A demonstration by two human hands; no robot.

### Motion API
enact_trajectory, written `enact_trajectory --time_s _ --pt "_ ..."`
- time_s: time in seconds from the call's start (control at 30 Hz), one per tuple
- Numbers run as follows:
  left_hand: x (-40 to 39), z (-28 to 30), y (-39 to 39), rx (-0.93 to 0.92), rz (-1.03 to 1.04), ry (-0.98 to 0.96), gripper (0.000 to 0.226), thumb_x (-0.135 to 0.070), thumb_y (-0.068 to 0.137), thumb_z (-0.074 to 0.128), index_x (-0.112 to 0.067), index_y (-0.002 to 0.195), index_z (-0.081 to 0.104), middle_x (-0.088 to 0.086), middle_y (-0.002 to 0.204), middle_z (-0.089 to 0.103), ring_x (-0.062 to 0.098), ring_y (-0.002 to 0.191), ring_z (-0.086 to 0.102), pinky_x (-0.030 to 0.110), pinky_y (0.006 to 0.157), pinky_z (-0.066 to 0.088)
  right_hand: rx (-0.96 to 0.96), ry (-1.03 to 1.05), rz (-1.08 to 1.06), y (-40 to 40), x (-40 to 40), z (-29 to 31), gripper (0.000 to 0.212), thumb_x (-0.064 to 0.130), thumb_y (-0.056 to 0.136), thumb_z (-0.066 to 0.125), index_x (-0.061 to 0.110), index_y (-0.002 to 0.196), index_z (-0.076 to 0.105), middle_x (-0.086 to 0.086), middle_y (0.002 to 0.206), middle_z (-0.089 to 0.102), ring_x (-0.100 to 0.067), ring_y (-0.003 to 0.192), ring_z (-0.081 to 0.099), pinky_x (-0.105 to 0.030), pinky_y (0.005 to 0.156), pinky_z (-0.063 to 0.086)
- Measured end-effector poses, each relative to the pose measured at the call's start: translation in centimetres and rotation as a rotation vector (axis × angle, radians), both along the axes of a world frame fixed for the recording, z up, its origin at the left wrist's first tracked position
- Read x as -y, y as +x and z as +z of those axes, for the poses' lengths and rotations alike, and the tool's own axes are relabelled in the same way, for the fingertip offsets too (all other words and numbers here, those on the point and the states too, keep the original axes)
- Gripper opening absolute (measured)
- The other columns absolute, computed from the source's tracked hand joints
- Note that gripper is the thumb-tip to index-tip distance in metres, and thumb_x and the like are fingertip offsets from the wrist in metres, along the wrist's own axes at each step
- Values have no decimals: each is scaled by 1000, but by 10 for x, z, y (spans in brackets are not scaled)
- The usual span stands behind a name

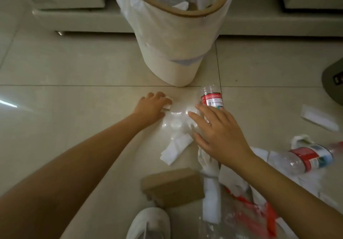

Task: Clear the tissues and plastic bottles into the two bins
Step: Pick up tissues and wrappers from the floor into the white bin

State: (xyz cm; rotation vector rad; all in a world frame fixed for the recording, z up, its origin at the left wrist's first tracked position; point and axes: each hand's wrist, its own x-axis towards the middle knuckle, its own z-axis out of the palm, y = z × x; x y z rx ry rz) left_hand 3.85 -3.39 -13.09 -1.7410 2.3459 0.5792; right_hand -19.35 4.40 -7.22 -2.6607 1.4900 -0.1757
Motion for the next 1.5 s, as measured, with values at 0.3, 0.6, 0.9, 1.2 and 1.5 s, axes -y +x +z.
enact_trajectory --time_s 0.3,0.6,0.9,1.2,1.5 --pt "-38 3 -23 -212 -32 -79 31 -41 92 53 -29 120 60 -2 118 58 20 98 59 31 72 45 -25 26 35 -20 -22 -5 52 29 85 55 14 135 50 -15 137 50 -32 116 52 -46 94 42" --pt "-94 0 -46 -8 -223 24 77 -69 81 50 -28 144 31 -2 146 36 22 124 42 36 89 47 -44 107 86 -38 -48 -22 50 34 83 54 13 128 55 -14 132 55 -32 111 57 -44 85 48" --pt "-87 7 -45 -50 -257 -23 41 -15 91 50 -21 132 47 3 128 52 26 103 54 38 72 49 -334 270 194 -41 -62 -54 71 34 62 78 19 126 53 -16 136 51 -33 95 62 -42 73 45" --pt "-91 13 -45 -276 -197 -85 39 -15 84 59 -23 122 56 -1 120 59 24 99 60 39 70 52 -250 223 149 -31 -57 -52 33 6 78 63 15 110 60 -11 111 60 -32 80 62 -42 75 42" --pt "-77 53 -94 -380 -371 -395 37 -16 81 67 -14 118 61 8 112 64 29 91 63 28 57 45 298 23 -223 -72 -68 -8 30 4 84 58 14 111 67 -6 121 62 -27 88 65 -35 59 54"
